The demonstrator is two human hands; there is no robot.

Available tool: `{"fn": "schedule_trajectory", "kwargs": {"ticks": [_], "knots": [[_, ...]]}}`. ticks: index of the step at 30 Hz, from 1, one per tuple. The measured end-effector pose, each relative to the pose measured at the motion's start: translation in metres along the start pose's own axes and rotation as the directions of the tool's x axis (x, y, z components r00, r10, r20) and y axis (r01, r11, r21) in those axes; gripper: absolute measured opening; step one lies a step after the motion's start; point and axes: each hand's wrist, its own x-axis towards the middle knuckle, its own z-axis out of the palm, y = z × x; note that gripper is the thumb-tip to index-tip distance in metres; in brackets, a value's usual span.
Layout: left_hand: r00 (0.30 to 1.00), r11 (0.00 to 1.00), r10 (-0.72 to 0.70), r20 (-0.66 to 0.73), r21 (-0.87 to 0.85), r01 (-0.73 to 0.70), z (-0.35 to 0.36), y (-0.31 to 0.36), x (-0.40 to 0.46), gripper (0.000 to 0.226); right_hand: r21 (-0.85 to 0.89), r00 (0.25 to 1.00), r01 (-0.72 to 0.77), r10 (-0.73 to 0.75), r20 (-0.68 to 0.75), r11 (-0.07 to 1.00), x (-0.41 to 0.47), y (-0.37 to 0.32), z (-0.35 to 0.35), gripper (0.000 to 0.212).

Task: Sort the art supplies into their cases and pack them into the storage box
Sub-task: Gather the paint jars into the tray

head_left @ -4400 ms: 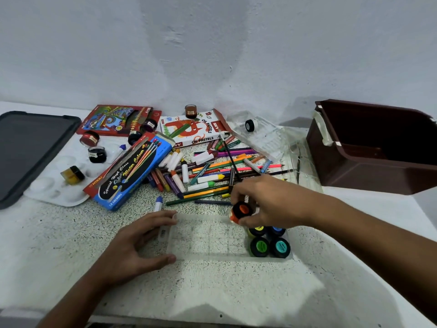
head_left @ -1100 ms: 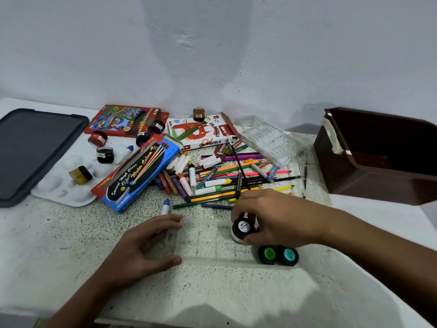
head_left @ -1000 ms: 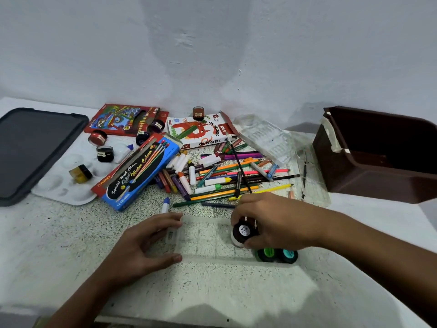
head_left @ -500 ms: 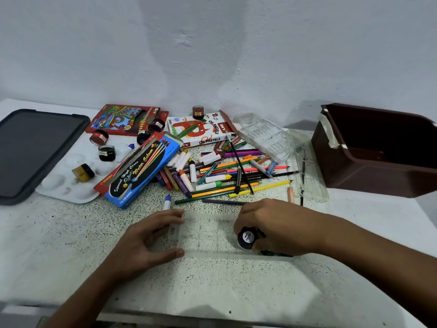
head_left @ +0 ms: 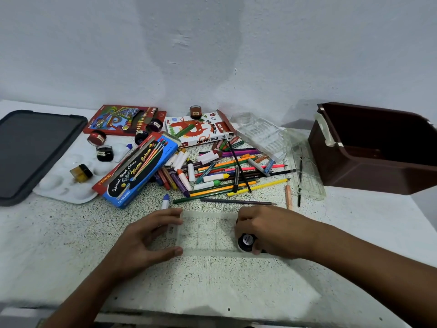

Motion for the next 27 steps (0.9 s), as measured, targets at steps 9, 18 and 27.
{"fn": "schedule_trajectory", "kwargs": {"ticks": [9,18,27], "knots": [[1.0,1.0,0.0,-0.002,0.011,0.0,0.0,0.001,0.0,0.049,0.025,1.0,0.012,-0.012,0.008,1.0,0.002,0.004,0.003,0.024],[0.997,0.997,0.069,-0.048,0.043,-0.067,0.001,0.002,-0.002,0.043,0.098,0.998,-0.066,0.068,-0.015,0.993,-0.004,0.009,0.004,0.064],[0.838,0.791,0.378,-0.393,0.608,-0.071,-0.029,0.011,0.004,0.024,0.096,0.911,-0.163,0.187,-0.368,0.982,-0.027,0.022,0.056,0.071]]}}
